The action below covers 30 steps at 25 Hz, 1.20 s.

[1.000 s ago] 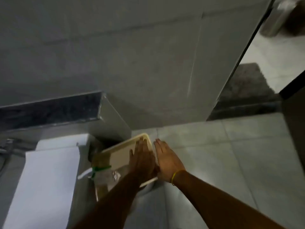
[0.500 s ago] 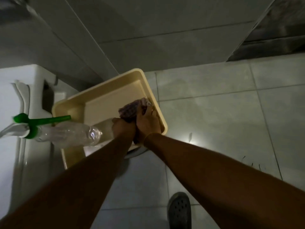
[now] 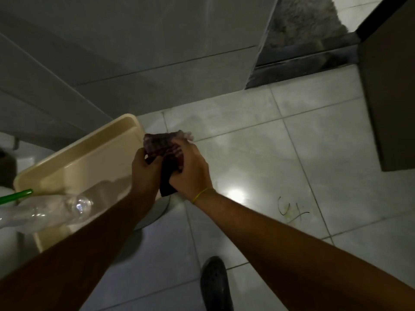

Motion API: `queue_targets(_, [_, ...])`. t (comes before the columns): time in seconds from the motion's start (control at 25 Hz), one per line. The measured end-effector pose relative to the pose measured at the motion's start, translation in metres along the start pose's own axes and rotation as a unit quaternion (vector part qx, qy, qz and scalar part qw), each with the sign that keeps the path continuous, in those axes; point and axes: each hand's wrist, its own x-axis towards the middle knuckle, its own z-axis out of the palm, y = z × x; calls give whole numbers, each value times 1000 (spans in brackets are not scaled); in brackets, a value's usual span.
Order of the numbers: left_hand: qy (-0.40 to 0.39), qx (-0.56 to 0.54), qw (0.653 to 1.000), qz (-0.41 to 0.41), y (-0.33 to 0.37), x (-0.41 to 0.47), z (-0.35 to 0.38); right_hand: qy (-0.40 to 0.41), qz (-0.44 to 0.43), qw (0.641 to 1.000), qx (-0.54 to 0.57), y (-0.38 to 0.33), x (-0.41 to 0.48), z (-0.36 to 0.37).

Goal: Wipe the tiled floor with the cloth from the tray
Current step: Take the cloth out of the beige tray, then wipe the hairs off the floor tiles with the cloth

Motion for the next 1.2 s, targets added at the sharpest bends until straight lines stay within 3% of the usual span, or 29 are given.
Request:
queue_targets(0.24, [-207,51,977,25,-75,-95,157,2,94,986,-136,148,-80,-133])
queue_targets(0.52, [-279,111,943,-145,-273,-188,298,-32,210,956,-203,390,-194,-177])
queue_targets(0.64, [-222,274,935,-35,-351,-198,314,-1,244,940,-237,466,-227,-162])
queue_targets(0.72, [-196,416,881,111,-406,-197,301,29,196,910,-363,502,-244,-142])
queue_targets(0.76, [-223,452,852,142,-425,-197,291,16,163,901,-401,512,-249,-132])
queue_targets(0.92, [-297,517,767,238,-473,-187,256,-16,85,901,-424,544,-226,-103])
queue_targets(1.08, [-321,536,737,259,-485,-173,248,38,97,907,-408,549,-132,-105])
queue_targets(1.2, [-320,548,726,265,-490,-172,247,55,91,901,-420,548,-109,-103])
